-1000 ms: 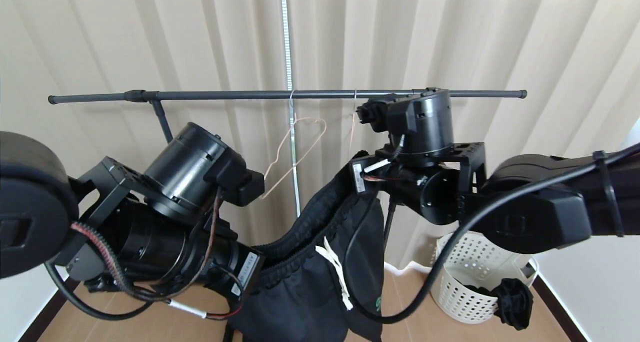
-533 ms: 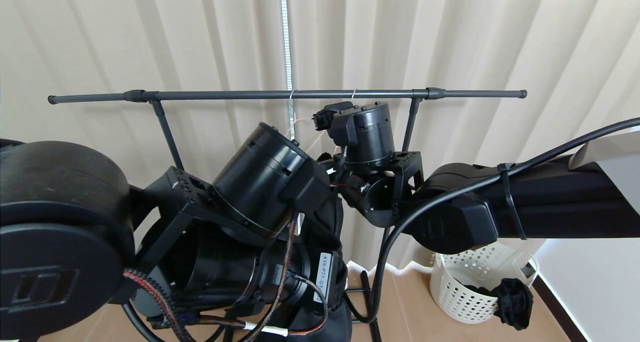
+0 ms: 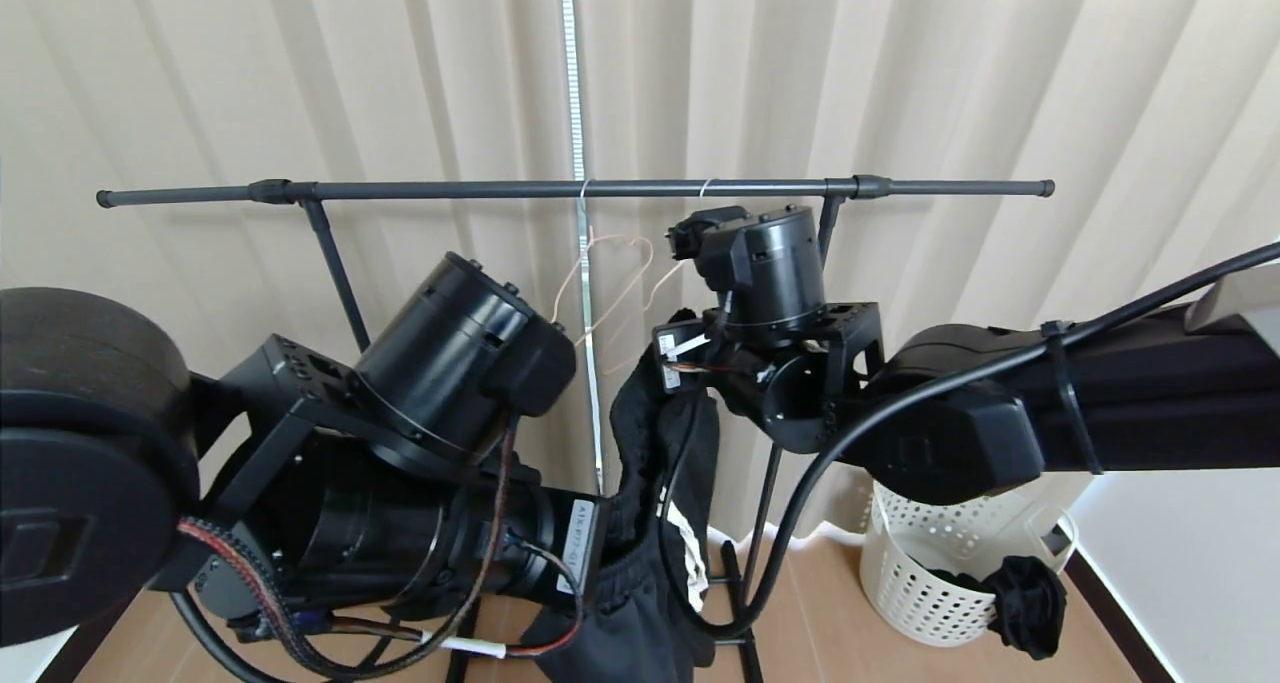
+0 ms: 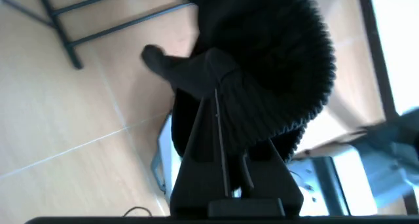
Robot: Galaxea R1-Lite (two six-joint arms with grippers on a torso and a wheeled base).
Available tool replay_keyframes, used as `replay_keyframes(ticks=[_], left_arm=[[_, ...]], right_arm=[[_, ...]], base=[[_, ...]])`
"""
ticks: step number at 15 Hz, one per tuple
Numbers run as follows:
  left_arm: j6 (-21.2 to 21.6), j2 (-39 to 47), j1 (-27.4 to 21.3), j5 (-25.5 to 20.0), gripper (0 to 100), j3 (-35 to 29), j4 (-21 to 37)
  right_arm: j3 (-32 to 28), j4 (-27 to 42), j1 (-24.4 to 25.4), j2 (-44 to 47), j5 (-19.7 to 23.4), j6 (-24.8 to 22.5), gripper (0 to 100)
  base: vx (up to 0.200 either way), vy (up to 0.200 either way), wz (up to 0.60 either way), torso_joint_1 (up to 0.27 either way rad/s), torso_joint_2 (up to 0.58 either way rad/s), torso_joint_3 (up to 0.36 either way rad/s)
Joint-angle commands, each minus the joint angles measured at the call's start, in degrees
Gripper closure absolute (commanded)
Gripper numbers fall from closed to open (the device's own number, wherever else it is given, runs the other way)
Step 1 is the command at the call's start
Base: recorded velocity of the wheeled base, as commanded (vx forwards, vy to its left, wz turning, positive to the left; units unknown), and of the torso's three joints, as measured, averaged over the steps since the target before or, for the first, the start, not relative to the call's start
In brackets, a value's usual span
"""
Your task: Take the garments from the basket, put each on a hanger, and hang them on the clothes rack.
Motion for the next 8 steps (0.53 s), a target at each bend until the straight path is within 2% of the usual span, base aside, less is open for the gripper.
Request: replay_keyframes(ticks=[1, 4, 6, 7, 8], left_arm=[[1.4, -2.2, 5.2, 1.1, 100, 1.7, -0.1], [3.3, 2.4, 10.2, 1.2, 100, -1.6, -1.6], [3.3, 9.5, 11.9, 1.2, 100, -8.7, -2.2], [3.3, 10.4, 12.0, 1.2, 100, -9.9, -2.2], [3.3, 13.2, 12.2, 1.3, 100, -15.1, -2.0]], right_arm=[[7.6, -0.1, -2.4, -8.8, 0.1, 0.7, 100], [18.0, -0.1, -2.7, -17.9, 0.4, 1.7, 100], [26.1, -0.1, -2.7, -23.7, 0.5, 1.7, 100], [27.2, -0.1, -2.6, -24.6, 0.5, 1.8, 100], [31.1, 0.0, -2.4, -28.5, 0.9, 4.2, 100]], base=[[0.000, 0.000, 0.00, 0.000, 0.00, 0.000], [0.000, 0.000, 0.00, 0.000, 0.00, 0.000], [0.000, 0.000, 0.00, 0.000, 0.00, 0.000], [0.000, 0.000, 0.00, 0.000, 0.00, 0.000], [0.000, 0.000, 0.00, 0.000, 0.00, 0.000]])
